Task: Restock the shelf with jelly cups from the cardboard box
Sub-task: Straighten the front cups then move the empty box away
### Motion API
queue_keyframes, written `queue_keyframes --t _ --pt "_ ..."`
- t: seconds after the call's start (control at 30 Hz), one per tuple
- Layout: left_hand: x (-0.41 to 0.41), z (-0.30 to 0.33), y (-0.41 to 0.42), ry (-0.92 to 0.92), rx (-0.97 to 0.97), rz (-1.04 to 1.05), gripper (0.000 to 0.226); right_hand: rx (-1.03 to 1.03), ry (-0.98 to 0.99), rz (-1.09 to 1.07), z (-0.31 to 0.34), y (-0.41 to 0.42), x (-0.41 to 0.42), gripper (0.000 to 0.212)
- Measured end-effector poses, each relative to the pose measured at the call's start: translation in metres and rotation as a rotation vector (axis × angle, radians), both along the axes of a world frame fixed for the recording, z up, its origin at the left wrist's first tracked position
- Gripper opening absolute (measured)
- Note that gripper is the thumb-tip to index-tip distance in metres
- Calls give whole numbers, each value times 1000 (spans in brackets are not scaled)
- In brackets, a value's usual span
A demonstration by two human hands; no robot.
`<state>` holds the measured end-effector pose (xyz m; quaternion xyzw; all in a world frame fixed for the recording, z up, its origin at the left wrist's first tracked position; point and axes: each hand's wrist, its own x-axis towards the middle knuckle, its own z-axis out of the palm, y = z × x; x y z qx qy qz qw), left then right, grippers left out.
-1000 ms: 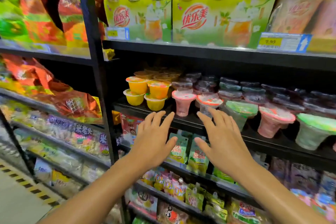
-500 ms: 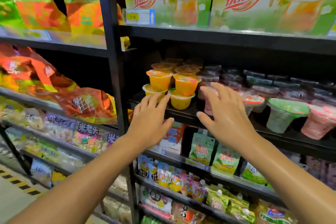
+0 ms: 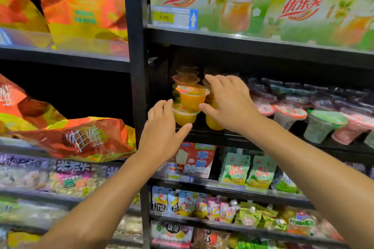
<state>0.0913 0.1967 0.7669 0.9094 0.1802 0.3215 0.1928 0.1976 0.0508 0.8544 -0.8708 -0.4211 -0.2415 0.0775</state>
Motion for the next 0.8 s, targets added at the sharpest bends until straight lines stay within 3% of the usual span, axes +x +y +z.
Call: queue_keyframes --t 0.43,0.8 --pt "23 -3 12 -40 -207 -32 105 -128 57 -33 9 37 12 59" --pt "46 -12 19 -142 -304 11 99 -132 184 1 10 45 20 45"
